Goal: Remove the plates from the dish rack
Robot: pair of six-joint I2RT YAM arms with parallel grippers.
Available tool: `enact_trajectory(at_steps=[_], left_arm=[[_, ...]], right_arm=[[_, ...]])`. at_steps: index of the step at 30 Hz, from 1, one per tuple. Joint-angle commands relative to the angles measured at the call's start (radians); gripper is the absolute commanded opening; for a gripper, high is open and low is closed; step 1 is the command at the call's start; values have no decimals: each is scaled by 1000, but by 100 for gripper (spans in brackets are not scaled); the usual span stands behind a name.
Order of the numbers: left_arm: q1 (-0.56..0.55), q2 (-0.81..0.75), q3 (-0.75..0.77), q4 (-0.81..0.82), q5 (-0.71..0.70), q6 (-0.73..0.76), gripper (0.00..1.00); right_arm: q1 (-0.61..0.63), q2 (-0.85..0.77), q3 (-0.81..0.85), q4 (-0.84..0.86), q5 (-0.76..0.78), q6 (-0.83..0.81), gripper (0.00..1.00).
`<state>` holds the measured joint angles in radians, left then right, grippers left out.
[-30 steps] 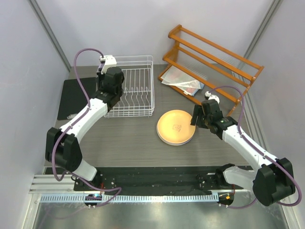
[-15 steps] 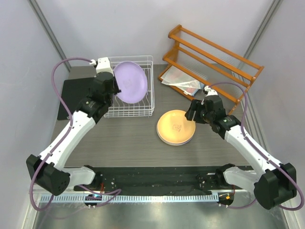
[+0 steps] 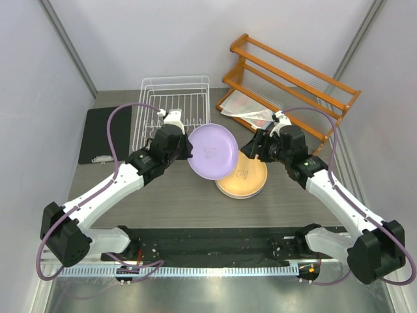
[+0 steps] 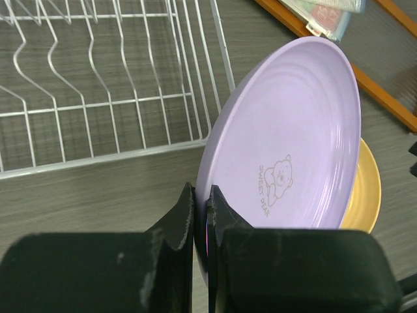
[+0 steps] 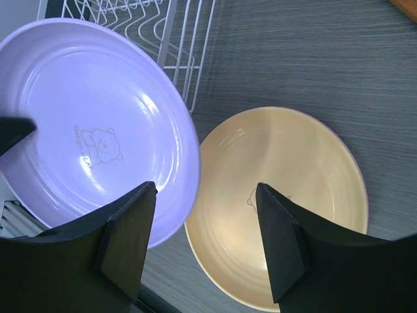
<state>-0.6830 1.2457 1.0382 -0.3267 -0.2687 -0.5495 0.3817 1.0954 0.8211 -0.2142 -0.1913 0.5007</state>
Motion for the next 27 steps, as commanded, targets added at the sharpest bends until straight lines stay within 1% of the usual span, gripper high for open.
enact_trajectory(at_steps=[1,5,7,8,9,10,11,12,13,14,16,17,19,20,21,23,27], left_arm=[[-39,-29,13,103,2,-49,0],[-78,-12,33,117,2,-53,0],[-90,0,40,121,2,-52,0],[-99,6,49,124,-1,-52,0],[-104,8,49,123,-4,-50,0],[-105,9,51,123,-9,-50,0],[-108,9,46,123,-18,-50,0],[-109,8,43,121,-23,-50,0],[-110,6,42,121,-29,-49,0],[-110,0,39,121,-36,-41,12],[-110,-8,31,107,-69,-30,48],[-109,-17,29,101,-88,-20,58],[-109,-26,22,75,-145,-4,69],[-109,-31,20,63,-170,6,81],[-110,-43,20,46,-190,11,87],[-110,-57,10,20,-247,26,94],[-109,-109,-47,18,-288,40,95]], right_arm=[[22,27,0,65,-37,18,68],[32,55,-5,67,-37,19,68],[36,66,-11,75,-36,21,66],[39,69,-14,75,-34,22,59],[39,66,-19,75,-28,21,47],[39,61,-22,76,-23,22,32],[39,55,-26,75,-20,19,10],[39,49,-33,73,-13,19,1],[39,35,-37,67,13,22,1],[39,31,-39,56,22,22,1],[40,20,-30,7,71,18,1],[39,15,-30,-4,85,10,1],[40,3,-36,-37,121,7,1],[39,-3,-36,-53,163,6,1],[37,-6,-34,-69,185,2,1],[37,-17,-34,-115,258,2,1],[36,-31,-39,-171,338,13,1]])
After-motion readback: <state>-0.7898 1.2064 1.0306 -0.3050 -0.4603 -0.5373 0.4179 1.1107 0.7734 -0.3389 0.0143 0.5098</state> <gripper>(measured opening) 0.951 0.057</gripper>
